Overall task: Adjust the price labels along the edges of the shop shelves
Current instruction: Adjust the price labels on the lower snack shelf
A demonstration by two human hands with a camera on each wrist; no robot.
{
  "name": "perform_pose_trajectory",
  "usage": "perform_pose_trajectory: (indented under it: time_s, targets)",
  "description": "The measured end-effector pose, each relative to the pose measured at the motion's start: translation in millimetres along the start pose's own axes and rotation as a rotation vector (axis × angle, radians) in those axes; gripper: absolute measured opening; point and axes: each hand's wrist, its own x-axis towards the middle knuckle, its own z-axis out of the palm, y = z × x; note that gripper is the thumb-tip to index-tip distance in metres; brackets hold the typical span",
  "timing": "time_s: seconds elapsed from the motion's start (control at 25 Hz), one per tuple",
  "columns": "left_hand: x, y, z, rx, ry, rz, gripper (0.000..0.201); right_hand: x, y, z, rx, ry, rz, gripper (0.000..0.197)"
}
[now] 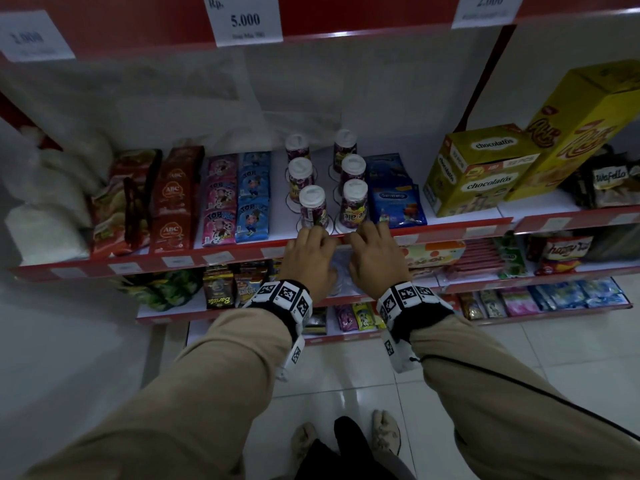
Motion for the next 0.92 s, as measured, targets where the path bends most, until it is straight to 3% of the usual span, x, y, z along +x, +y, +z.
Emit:
perform_pose_trajectory:
  time_s: [0.64, 0.72, 0.8, 0.92]
  targets:
    - [-1, -8, 3, -0.118, 0.054, 0.000, 0.035, 14, 0, -16, -0.042, -0.111, 0.037, 0.027]
    - [-1, -9, 3, -0.144, 0.050, -0.004, 0.038, 16, 4, -17, 0.066, -0.074, 0.056, 0.022]
    - [-1, -11, 4, -0.180, 0.058, -0.011, 0.040, 16, 10, -19, 0.321, 0.029, 0.109, 0.015]
    - [0, -11, 4, -0.318, 0.121, -0.031, 0.034, 15, 10, -20, 0.752, 0.179, 0.316, 0.014]
